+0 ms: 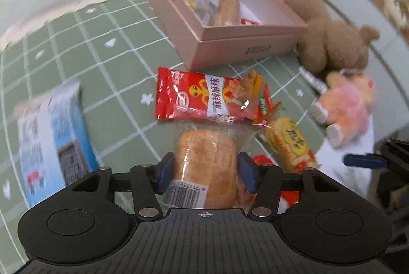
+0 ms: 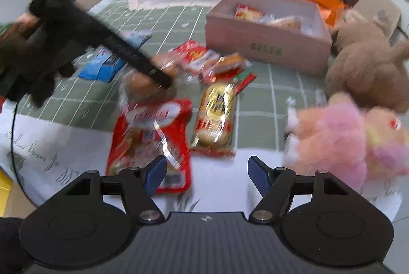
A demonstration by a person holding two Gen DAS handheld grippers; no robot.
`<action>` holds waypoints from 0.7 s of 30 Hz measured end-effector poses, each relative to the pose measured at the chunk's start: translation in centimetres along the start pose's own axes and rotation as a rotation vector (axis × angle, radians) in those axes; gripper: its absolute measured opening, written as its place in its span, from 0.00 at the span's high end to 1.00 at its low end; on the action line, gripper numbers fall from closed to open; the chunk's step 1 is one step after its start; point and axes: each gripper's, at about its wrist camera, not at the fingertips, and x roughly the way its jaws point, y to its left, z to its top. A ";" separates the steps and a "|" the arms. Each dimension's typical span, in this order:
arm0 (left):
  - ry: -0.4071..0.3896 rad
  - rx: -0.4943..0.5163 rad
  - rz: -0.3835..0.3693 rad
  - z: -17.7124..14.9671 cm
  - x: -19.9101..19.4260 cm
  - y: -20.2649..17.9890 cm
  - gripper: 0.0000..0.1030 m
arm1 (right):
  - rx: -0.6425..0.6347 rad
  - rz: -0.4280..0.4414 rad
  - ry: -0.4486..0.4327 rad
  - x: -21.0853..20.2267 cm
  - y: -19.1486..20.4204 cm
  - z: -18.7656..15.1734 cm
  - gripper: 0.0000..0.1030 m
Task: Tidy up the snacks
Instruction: 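Grasp the clear-wrapped bread roll with the left tool, then lift the bread roll with the left tool while the right tool grasps a small orange-wrapped snack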
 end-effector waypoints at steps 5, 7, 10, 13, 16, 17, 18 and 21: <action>-0.078 -0.155 0.179 -5.0 -4.0 -0.8 0.43 | -0.016 -0.023 -0.029 0.9 -0.6 1.7 0.31; -0.086 -0.212 0.250 -7.1 -4.6 -1.2 0.43 | -0.020 -0.026 -0.031 1.8 -0.7 2.5 0.31; -0.100 -0.310 0.251 -9.2 -4.9 -0.7 0.43 | 0.007 -0.038 -0.054 3.2 -1.0 4.3 0.31; -0.112 -0.344 0.226 -9.7 -4.7 -0.8 0.42 | 0.101 -0.032 -0.056 5.5 -2.0 7.1 0.31; -0.108 -0.338 0.214 -9.5 -4.4 -1.2 0.42 | 0.201 0.009 -0.032 8.2 -2.8 9.5 0.31; -0.102 -0.335 0.208 -9.3 -4.4 -1.3 0.42 | 0.221 0.010 -0.018 9.2 -2.8 10.1 0.35; -0.100 -0.339 0.201 -9.3 -4.3 -1.4 0.42 | 0.229 0.008 -0.007 10.1 -2.6 10.6 0.46; -0.104 -0.346 0.194 -9.3 -4.1 -1.6 0.42 | 0.160 0.014 0.002 11.4 -1.0 11.3 0.80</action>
